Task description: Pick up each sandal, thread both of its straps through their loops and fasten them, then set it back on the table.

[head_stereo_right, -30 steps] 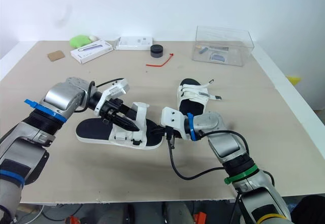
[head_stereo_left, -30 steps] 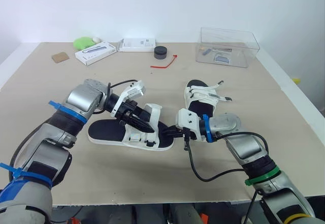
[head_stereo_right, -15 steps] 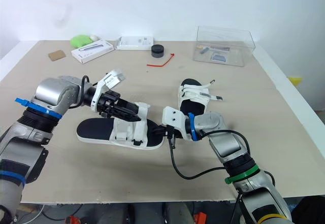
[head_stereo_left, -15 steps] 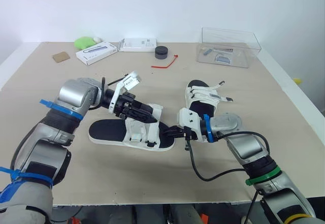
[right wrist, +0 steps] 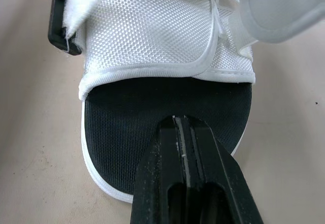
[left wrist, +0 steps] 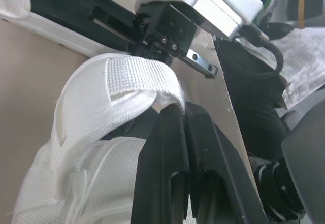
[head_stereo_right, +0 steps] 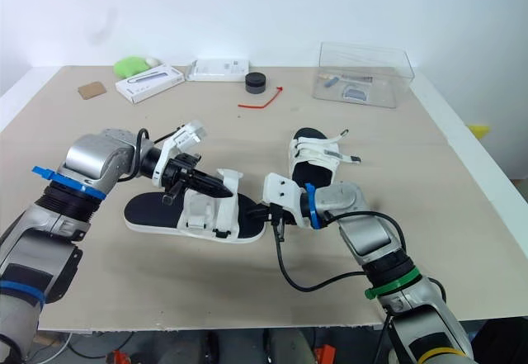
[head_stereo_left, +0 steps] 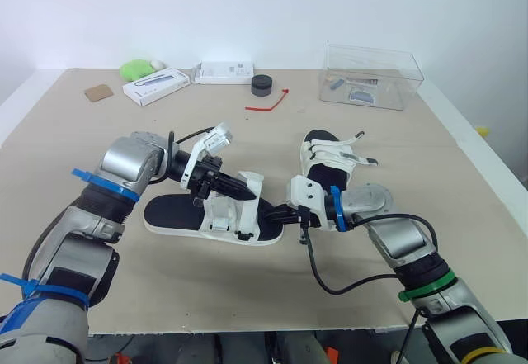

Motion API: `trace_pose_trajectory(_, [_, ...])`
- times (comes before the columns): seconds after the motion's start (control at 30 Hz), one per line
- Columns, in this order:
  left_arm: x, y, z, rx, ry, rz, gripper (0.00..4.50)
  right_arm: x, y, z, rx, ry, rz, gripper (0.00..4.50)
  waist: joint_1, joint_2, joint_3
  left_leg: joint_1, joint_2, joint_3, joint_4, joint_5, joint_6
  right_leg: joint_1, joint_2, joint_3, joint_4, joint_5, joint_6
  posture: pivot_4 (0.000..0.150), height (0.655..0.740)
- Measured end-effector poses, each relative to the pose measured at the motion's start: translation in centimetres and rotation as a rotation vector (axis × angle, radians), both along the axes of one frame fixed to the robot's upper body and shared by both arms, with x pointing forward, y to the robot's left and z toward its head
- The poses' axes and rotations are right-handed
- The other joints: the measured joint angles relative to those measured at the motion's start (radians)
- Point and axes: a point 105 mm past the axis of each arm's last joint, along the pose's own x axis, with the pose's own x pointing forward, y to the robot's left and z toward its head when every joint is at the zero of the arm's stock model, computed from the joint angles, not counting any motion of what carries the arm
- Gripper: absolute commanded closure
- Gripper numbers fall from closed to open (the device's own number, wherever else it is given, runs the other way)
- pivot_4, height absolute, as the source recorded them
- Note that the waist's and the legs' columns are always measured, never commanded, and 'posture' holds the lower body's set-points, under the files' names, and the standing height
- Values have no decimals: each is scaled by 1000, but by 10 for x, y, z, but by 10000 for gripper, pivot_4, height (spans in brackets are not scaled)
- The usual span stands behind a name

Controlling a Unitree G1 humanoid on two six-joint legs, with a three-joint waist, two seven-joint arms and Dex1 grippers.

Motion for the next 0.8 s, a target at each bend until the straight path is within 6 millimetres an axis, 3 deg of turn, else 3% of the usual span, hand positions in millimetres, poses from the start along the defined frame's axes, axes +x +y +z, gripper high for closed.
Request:
trace_pose_trajectory(0.27, [-14, 7, -8, 11, 11, -16, 43938, 0, 0, 0, 0, -4, 3, 45000, 0, 0, 0, 0, 0, 0, 0, 0, 0, 0, 0, 0, 0, 0, 0, 1500, 7400])
trace_pose_trajectory(0.8, [0, 4, -8, -28, -163, 15, 43938, 2, 1, 0, -1, -10, 11, 45000, -1, 0, 0, 1, 0, 1, 0, 0, 0, 0, 0, 0, 0, 0, -1, 1500, 7400])
